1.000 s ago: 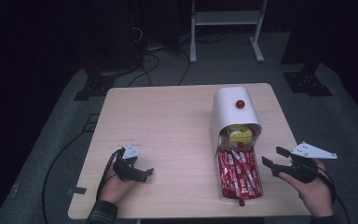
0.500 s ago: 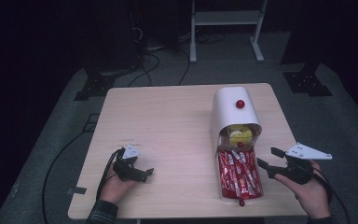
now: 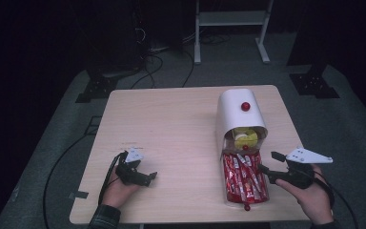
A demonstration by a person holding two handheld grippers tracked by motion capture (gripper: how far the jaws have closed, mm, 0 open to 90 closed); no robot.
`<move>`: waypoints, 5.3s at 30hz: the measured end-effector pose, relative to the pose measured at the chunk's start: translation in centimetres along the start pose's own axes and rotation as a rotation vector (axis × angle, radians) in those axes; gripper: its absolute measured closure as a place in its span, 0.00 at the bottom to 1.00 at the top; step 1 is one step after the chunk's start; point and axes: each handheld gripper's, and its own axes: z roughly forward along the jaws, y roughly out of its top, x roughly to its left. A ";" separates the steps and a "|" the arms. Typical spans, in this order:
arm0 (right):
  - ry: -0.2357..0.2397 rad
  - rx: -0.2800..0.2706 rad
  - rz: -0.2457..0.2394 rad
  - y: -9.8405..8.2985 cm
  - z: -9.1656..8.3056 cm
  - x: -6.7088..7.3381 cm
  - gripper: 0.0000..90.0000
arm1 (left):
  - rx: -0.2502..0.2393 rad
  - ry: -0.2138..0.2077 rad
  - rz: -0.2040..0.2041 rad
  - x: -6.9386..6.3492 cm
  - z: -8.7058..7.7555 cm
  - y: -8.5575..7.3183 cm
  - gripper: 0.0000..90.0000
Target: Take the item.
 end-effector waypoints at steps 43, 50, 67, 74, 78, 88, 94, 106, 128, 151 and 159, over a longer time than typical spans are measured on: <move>0.094 0.025 -0.064 0.1 2.3 2.5 0.33 | 0.000 0.000 0.000 0.0 0.0 0.0 0.00; 0.102 0.029 -0.071 0.0 2.5 2.7 0.33 | 0.000 0.000 0.000 0.0 0.0 0.0 0.00; 0.125 0.054 -0.090 -0.3 3.1 3.1 0.43 | 0.000 0.000 0.000 0.0 0.0 0.0 0.00; 0.132 0.064 -0.104 -0.3 3.1 3.3 0.51 | 0.000 0.000 0.000 0.0 0.0 0.0 0.00; 0.134 0.067 -0.111 -0.3 3.1 3.3 0.56 | 0.000 0.000 0.000 0.0 0.0 0.0 0.00; 0.143 0.098 -0.144 -0.5 3.4 3.6 0.68 | 0.000 0.000 0.000 0.0 0.0 0.0 0.00; 0.145 0.106 -0.141 -0.5 3.4 3.5 0.74 | 0.000 0.000 0.000 0.0 0.0 0.0 0.00; 0.155 0.112 -0.116 -0.5 3.5 3.4 0.82 | 0.000 0.000 0.000 0.0 0.0 0.0 0.00; 0.179 0.124 -0.063 -0.4 3.4 3.1 0.92 | 0.000 0.000 0.000 0.0 0.0 0.0 0.00; 0.164 0.087 -0.034 0.0 1.9 2.1 0.92 | 0.000 0.000 0.000 0.0 0.0 0.0 0.00; 0.149 0.078 -0.023 -0.1 1.1 1.5 0.92 | 0.000 0.000 0.000 0.0 0.0 0.0 0.00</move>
